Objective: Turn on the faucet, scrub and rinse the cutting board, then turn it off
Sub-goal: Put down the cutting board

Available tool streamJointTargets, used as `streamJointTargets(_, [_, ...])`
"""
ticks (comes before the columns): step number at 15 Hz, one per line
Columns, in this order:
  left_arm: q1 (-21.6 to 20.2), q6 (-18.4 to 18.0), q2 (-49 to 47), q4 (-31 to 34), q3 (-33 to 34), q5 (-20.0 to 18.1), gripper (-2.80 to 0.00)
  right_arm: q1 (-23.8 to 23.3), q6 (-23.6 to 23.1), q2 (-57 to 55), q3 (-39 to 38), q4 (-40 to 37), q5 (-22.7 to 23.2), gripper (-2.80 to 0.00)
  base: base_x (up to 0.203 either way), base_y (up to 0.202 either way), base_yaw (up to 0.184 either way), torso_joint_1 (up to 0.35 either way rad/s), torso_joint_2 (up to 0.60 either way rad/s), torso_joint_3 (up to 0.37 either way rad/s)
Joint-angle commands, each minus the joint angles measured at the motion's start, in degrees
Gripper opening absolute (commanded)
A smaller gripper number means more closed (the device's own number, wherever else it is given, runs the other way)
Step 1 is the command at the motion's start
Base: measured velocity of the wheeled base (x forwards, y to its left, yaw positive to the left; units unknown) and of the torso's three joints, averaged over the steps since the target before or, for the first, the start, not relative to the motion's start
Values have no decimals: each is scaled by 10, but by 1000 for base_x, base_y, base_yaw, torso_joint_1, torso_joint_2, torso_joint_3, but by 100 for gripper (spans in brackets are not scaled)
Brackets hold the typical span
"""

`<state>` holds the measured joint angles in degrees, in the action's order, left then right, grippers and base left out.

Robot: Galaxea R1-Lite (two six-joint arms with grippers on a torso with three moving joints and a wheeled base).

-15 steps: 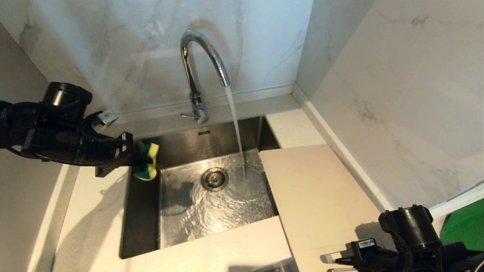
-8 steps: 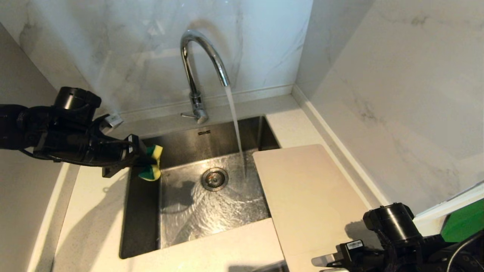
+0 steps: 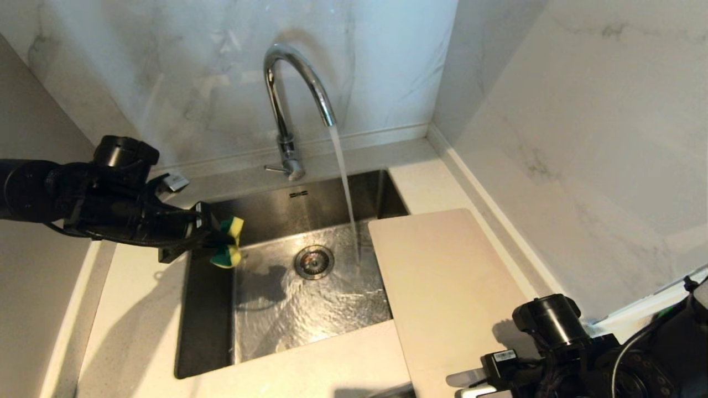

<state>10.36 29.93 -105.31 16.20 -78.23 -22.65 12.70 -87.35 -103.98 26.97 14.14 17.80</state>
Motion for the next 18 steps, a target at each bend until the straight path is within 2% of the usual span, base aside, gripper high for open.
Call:
streamJointTargets(1, [-1, 1, -9, 1, -5, -1, -280, 1, -5, -23, 4, 1, 1, -280, 0, 0, 0, 0, 0, 0])
streamJointTargets(12, [-3, 2, -35, -11, -14, -3, -280, 13, -3, -65, 20, -11, 0, -280, 0, 0, 0, 0, 0, 0])
streamJointTargets(14, [-3, 3, -36, -11, -14, -3, -280, 13, 14, -72, 24, -10, 0, -280, 0, 0, 0, 0, 0, 0])
streamJointTargets(18, [-3, 3, -37, -12, -14, -13, -280, 13, 16, -79, 32, -11, 0, -280, 0, 0, 0, 0, 0, 0])
